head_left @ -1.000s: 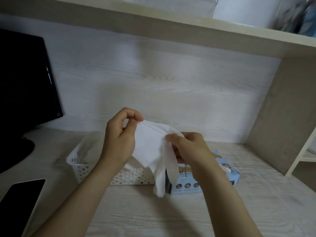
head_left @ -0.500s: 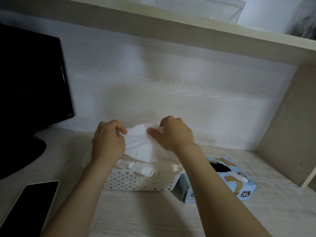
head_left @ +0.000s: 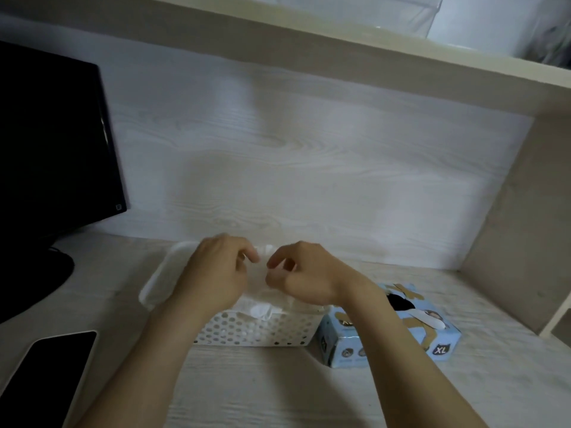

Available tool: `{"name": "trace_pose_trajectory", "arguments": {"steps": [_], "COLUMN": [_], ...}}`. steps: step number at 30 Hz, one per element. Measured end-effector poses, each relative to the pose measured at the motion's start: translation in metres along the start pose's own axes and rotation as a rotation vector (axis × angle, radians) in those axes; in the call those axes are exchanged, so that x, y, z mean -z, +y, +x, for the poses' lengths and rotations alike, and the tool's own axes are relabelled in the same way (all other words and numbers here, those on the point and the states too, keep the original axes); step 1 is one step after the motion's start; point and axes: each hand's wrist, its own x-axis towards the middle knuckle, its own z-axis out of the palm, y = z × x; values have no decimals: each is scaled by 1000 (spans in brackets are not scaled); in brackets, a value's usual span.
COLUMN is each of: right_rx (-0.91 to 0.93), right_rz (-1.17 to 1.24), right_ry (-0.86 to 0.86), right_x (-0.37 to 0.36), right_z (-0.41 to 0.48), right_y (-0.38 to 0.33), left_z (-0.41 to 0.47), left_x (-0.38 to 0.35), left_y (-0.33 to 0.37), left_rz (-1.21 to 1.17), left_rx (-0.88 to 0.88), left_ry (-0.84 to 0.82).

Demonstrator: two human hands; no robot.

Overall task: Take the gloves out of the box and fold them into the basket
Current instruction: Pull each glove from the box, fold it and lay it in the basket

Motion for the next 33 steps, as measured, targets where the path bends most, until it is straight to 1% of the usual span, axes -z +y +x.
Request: {"name": "trace_pose_trajectory", "arguments": {"steps": [1, 3, 5, 6, 8, 9, 11, 12, 14, 15, 18, 19, 20, 22, 25, 27, 28, 30, 33], "right_rx": [9, 54, 105, 139, 182, 205, 245, 230, 91, -34, -440, -513, -552, -612, -716, -734, -708, -620, -437], "right_rz": [10, -20, -57, -84, -134, -107, 39, 86, 79, 37, -189, -225, -249, -302, -285, -207, -170, -111, -7], "right_ry": [-24, 18, 99, 151, 280, 365, 596, 722, 908, 954, 986, 987, 992, 976, 901, 893, 899, 924, 982], "right_x": [-3, -10, -17, -20, -25, -28, -30, -29, -25, -22, -20, -21, -23, -29, -32, -32, -33, -34, -34], "right_z": [-5, -11, -17, -21, -29, -35, -47, -53, -60, -66, -80, -86, -93, -100, -102, -103, -102, -102, -100], "right_y": [3, 9, 18, 22, 32, 37, 48, 56, 75, 88, 121, 131, 138, 146, 150, 154, 155, 158, 157], "left_z": [-2, -4, -5, -6, -6, -6, -5, -5, -11, -16, -30, -35, -39, -44, -52, -55, -57, -58, -55], "left_x": [-4, -12, -15, -14, -15, -16, -20, -22, -27, -33, -55, -66, -75, -92, -105, -110, -112, -114, -115], "left_y": [4, 6, 7, 6, 6, 5, 7, 10, 24, 34, 58, 64, 70, 79, 81, 80, 78, 76, 73], "left_rz": [-33, 21, 44, 22, -10, -10, -31, -59, -115, -115, 1, 42, 83, 165, 304, 371, 389, 393, 347], "left_rx": [11, 21, 45, 58, 51, 28, -86, -162, -311, -388, -619, -686, -733, -773, -721, -702, -704, -722, -734], "left_ry": [-91, -251, -323, -322, -273, -221, -78, -12, 80, 111, 140, 120, 99, 76, 33, -14, -30, -35, -4]}}
